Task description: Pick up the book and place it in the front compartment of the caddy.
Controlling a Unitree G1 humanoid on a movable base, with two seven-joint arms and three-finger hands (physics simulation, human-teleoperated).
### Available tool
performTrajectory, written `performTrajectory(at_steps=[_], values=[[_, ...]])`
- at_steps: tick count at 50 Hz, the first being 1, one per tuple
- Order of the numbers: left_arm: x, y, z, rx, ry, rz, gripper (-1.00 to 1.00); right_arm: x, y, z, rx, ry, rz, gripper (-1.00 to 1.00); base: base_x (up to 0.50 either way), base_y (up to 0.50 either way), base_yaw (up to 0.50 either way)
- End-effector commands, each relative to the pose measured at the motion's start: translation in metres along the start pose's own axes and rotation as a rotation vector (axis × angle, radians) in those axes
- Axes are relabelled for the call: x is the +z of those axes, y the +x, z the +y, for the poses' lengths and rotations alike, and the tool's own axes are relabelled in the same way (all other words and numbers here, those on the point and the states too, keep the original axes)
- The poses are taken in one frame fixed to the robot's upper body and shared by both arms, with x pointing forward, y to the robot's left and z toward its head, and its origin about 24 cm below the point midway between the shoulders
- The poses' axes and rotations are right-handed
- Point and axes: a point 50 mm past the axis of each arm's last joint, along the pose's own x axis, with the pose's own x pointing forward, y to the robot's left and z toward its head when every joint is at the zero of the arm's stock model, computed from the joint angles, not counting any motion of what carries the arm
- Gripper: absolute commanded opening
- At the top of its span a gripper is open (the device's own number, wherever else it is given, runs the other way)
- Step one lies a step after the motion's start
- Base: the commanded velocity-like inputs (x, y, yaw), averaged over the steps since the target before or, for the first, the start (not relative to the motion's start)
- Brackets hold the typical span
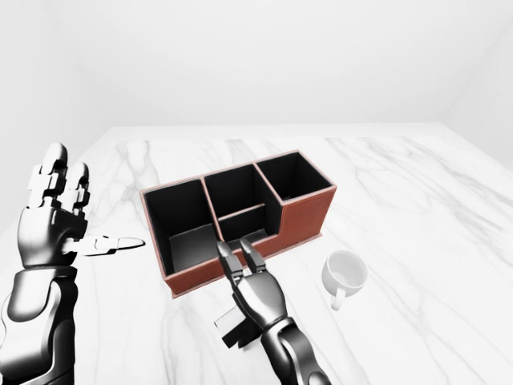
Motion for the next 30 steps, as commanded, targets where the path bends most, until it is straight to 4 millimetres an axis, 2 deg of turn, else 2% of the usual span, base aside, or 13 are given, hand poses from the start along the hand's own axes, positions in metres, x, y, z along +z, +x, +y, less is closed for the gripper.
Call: performTrajectory(at_steps=[1, 30], values=[[-0.0004, 0.0005, -0.0002, 0.000, 0.000, 0.001, 0.99, -0.0067, 0.0042, 0.0060, 0.003, -0.016, 0.028, 1.00, 0.00, 0.00, 0.00], [0.0011, -0.0002, -0.0003, -0.001, 0.002, -0.004, 0.99, -0.0062, 0.0029, 0.0157, 0.015, -0.044, 0.030, 1.00, 0.00, 0.00, 0.00]])
